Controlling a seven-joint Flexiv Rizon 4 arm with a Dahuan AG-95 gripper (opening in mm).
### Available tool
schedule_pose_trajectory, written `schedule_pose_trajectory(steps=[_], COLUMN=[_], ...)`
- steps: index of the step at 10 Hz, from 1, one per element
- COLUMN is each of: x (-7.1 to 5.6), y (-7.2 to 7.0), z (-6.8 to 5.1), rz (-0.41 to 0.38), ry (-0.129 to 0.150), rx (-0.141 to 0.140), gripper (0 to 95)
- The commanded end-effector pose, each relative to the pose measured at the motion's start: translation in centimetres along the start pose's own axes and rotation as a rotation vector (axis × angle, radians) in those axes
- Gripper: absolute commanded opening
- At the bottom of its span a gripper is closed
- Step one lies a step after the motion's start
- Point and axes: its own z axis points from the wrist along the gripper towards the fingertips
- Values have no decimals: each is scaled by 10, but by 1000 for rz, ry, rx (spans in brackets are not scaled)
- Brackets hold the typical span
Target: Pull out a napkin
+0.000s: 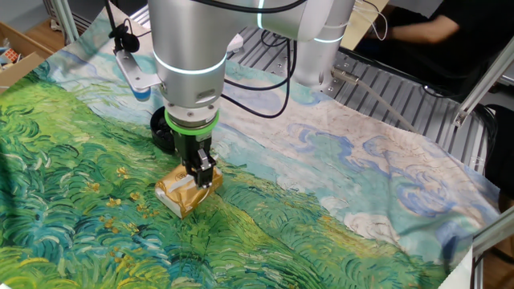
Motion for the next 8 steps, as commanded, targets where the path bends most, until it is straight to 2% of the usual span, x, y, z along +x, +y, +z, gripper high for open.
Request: schedule_pose_trajectory(steps=[1,3,5,8], x=[0,0,1,1], y=[0,0,1,1], z=[0,2,10,11], rz=[-6,-12,-8,-2], ry=[-1,-2,-6,-7], rx=[1,3,6,4], gripper=[570,570,570,570])
